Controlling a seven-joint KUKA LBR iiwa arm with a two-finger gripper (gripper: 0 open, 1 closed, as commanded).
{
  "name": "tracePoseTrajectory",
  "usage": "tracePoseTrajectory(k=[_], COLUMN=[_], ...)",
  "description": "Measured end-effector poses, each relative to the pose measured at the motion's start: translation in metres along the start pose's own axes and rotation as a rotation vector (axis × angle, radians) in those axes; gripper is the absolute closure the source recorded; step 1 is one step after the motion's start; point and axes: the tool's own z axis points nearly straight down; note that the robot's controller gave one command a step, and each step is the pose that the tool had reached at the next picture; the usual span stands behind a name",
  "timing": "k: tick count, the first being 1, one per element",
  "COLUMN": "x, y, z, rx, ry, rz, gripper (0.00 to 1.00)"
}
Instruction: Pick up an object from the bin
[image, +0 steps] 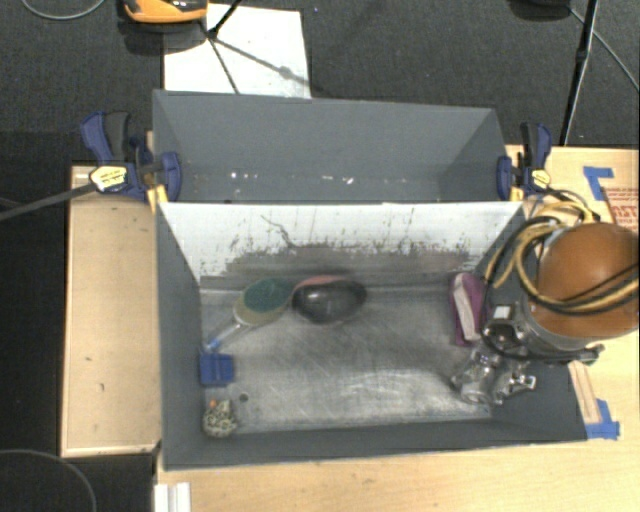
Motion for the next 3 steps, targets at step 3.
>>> tracePoseTrajectory(k=[3], x=[-0.003], y=[-0.002], z=[-0.074], rx=[0.002], ry=[0.000], rz=[0.015], gripper=[1.00])
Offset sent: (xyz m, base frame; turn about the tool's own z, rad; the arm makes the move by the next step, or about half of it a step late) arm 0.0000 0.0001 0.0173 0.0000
